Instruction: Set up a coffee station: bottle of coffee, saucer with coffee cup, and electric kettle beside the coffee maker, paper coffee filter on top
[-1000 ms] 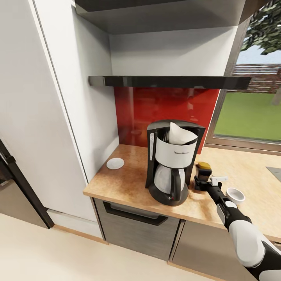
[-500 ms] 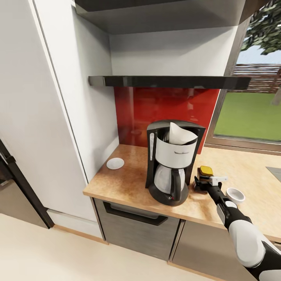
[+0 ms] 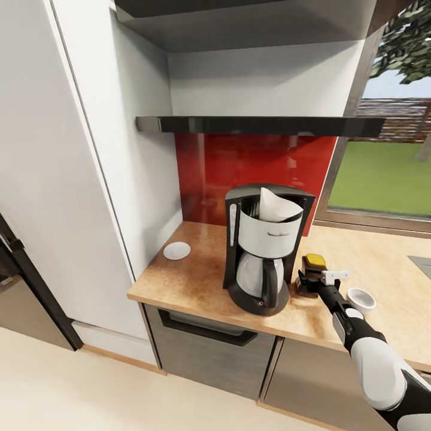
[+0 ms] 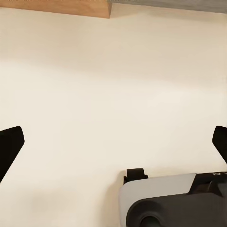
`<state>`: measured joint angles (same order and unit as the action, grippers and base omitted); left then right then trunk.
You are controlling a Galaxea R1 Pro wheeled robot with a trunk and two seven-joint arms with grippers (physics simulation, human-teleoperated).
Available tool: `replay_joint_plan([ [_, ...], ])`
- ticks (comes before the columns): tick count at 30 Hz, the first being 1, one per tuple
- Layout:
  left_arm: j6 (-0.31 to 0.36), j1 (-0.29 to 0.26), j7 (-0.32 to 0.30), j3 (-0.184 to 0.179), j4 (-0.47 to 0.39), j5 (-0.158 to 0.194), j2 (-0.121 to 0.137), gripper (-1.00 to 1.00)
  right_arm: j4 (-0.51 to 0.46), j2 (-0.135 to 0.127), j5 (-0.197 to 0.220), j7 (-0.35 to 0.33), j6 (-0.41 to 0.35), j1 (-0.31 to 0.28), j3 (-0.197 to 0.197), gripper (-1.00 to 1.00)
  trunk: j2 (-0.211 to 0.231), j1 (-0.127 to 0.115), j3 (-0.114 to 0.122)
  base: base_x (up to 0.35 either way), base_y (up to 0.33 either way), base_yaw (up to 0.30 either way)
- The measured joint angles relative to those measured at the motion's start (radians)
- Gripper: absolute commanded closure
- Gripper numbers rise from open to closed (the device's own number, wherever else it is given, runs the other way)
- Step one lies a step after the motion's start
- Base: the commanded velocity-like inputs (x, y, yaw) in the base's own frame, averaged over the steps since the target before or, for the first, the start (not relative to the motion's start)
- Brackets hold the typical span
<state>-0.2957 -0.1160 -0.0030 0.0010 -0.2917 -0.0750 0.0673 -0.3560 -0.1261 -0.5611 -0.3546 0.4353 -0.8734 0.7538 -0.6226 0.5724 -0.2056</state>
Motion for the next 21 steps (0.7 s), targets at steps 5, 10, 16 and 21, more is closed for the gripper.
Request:
replay_joint_plan([
  [5, 0.000, 0.000, 0.000, 0.000, 0.001, 0.000, 0.000, -1.00, 0.000, 0.000, 0.000, 0.000, 0.000, 0.000, 0.000, -1.00, 0.000, 0.000, 0.000, 0.000, 0.000, 0.000],
  [10, 0.000, 0.000, 0.000, 0.000, 0.000, 0.000, 0.000, -1.00, 0.000, 0.000, 0.000, 0.000, 0.000, 0.000, 0.000, -1.00, 0.000, 0.000, 0.000, 0.000, 0.000, 0.000],
  [16, 0.000, 0.000, 0.000, 0.000, 0.000, 0.000, 0.000, -1.00, 0.000, 0.000, 0.000, 0.000, 0.000, 0.000, 0.000, -1.00, 0.000, 0.000, 0.000, -0.004, 0.000, 0.000],
  [21, 0.000, 0.000, 0.000, 0.000, 0.000, 0.000, 0.000, -1.00, 0.000, 0.000, 0.000, 0.000, 0.000, 0.000, 0.000, -1.00, 0.000, 0.000, 0.000, -0.195, 0.000, 0.000],
])
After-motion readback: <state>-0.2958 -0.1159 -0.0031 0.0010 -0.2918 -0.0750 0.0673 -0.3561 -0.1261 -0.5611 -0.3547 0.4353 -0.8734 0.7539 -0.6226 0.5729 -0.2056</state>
